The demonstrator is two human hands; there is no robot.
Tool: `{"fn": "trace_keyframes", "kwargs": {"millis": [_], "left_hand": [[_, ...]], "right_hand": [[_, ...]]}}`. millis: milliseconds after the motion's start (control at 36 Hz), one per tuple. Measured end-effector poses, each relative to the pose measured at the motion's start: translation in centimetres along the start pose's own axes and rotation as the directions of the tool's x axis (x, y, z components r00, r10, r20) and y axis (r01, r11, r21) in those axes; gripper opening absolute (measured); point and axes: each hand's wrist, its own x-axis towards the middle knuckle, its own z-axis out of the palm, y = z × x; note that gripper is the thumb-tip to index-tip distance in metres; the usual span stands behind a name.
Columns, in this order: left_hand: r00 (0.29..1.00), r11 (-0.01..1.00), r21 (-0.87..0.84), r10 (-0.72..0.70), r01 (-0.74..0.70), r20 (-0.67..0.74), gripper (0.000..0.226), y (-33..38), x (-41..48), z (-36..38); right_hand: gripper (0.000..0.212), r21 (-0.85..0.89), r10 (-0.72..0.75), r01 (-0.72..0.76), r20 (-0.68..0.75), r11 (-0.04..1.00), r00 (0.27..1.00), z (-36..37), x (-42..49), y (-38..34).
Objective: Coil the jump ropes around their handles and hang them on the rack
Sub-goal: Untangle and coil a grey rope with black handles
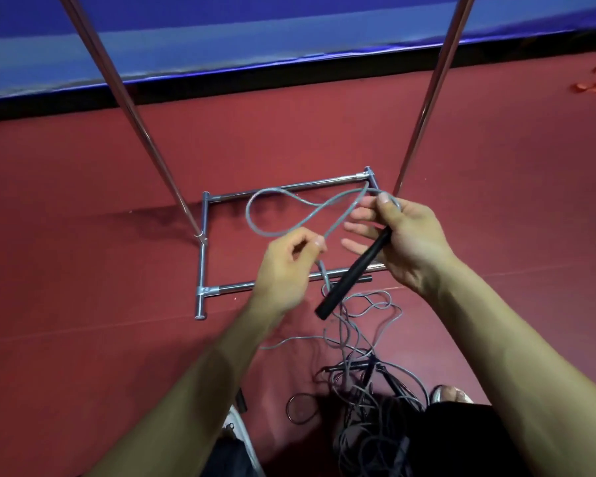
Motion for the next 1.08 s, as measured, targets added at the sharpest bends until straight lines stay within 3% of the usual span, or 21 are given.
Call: {"fn": "trace_keyframes", "kwargs": {"millis": [56, 83, 167, 278, 333, 500, 583, 639, 750, 861, 944, 1028, 1083], "left_hand": [[0.994, 0.997, -0.07, -0.033, 0.026, -0.106, 0.024, 0.3, 0.6, -0.7], [0.985, 0.98, -0.189, -0.096, 0.068, -0.144, 0.028, 0.7, 0.9, -1.0], [0.975, 0.898, -0.422, -0.193, 0.128, -0.115, 0.031, 2.4, 1.5, -1.8], [0.992, 0.945, -0.311, -0.076, 0.103, 0.099, 0.025, 4.6, 1.1, -1.8], [0.99, 0.95, -0.301, -0.047, 0.086, 0.132, 0.023, 5.1, 1.0, -1.6], [0.995, 0.99, -0.107, 0.081, -0.087, -0.058, 0.02, 4.4, 1.5, -2.6], [0.991, 0.993, -0.11, 0.034, -0.049, -0.132, 0.021, 4.4, 1.9, -3.3], [0.995, 0.983, -0.179, -0.044, 0.027, -0.088, 0.024, 4.5, 1.8, -3.2], [0.99, 0.979, -0.15, -0.127, 0.135, 0.063, 0.012, 3.9, 1.1, -2.1], [0.993, 0.988, 0.126, -0.096, 0.087, 0.071, 0.007, 2.4, 0.6, -1.9], [0.992, 0.983, 0.174, -0.074, 0.056, 0.102, 0.017, 2.0, 0.5, -2.8], [0.954, 0.96, 0.239, -0.2, 0.145, 0.225, 0.022, 1.6, 0.2, -4.7], [0.892, 0.896, 0.415, -0.311, 0.159, 0.328, 0.017, 0.6, 0.0, -6.6]], "right_hand": [[0.031, -0.08, -0.058, 0.052, -0.076, 0.995, 0.995, -0.6, 0.3, -0.1], [0.032, -0.133, -0.088, 0.075, -0.095, 0.988, 0.992, -0.9, 0.3, 0.0], [0.033, -0.253, -0.125, 0.116, -0.019, 0.96, 0.992, -0.7, -0.1, 0.5], [0.035, -0.316, -0.116, 0.183, 0.22, 0.931, 0.969, 1.2, -0.7, 1.7], [0.039, -0.291, -0.152, 0.237, 0.286, 0.927, 0.946, 2.0, -0.9, 2.1], [0.027, -0.25, -0.083, 0.162, 0.299, 0.955, 0.951, 2.5, -1.3, 2.7], [0.023, -0.333, -0.092, 0.199, 0.311, 0.922, 0.946, 2.3, -1.3, 2.7], [0.018, -0.337, -0.112, 0.225, 0.323, 0.914, 0.94, 2.5, -1.4, 2.7], [0.019, -0.316, -0.169, 0.225, 0.195, 0.922, 0.966, 2.4, -0.9, 3.1], [0.015, -0.2, -0.146, 0.156, 0.062, 0.967, 0.987, 2.0, -0.5, 2.3], [0.016, -0.056, -0.111, 0.106, -0.085, 0.993, 0.99, 1.3, 0.2, 1.3], [0.021, -0.02, -0.171, 0.17, -0.178, 0.985, 0.969, 0.2, 0.9, 0.4], [0.023, -0.013, -0.219, 0.221, -0.214, 0.975, 0.952, -0.3, 1.2, -0.4]]}}
